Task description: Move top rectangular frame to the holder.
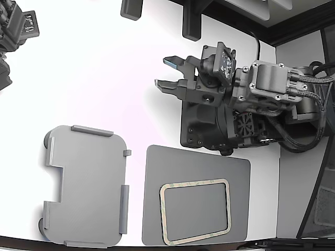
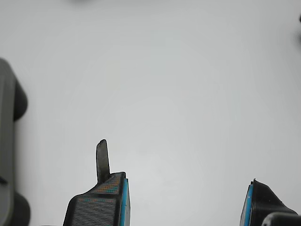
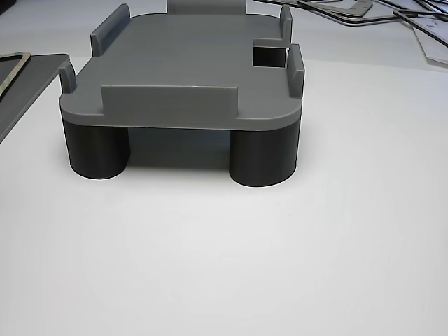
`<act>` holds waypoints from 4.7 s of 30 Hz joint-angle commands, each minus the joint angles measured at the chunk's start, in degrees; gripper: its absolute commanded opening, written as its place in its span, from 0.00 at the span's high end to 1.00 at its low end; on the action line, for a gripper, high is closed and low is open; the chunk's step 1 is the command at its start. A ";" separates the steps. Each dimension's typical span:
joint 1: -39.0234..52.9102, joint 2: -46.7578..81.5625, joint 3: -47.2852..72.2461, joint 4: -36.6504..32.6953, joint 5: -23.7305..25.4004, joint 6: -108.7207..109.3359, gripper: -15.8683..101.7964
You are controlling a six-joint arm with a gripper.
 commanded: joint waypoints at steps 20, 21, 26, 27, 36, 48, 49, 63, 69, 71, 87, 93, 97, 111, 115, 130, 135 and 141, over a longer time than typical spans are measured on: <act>-1.05 -6.86 -9.05 -0.79 1.05 -0.79 0.02; -1.05 -7.38 -9.67 -0.79 0.97 -0.97 0.02; -1.05 -10.63 -13.89 0.09 0.18 -2.02 0.02; -1.05 -10.99 -14.41 0.18 0.09 -2.11 0.02; -0.09 -20.83 -25.66 4.48 -6.15 -2.99 0.02; 21.53 -36.56 -39.37 19.86 -1.32 14.59 0.02; 23.82 -37.53 -39.99 20.92 -0.35 17.05 0.02; 51.33 -51.94 -43.95 31.82 -0.79 47.99 0.02; 58.62 -53.88 -43.07 31.38 -4.57 54.84 0.02; 59.68 -54.14 -41.40 29.53 -6.15 55.81 0.02; 59.94 -57.30 -30.67 22.94 -6.68 55.20 0.18; 58.80 -56.51 -28.48 21.09 -7.21 52.47 0.16; 58.18 -56.95 -27.95 19.78 -7.47 52.03 0.18; 57.39 -57.04 -23.99 16.70 -8.53 51.68 0.28; 57.13 -57.04 -23.29 16.00 -8.70 51.59 0.27; 54.84 -57.83 -24.61 18.02 -10.99 50.54 0.96; 52.12 -58.89 -31.90 23.20 -11.34 51.59 0.96; 51.50 -69.70 -54.67 36.12 -8.17 67.32 0.96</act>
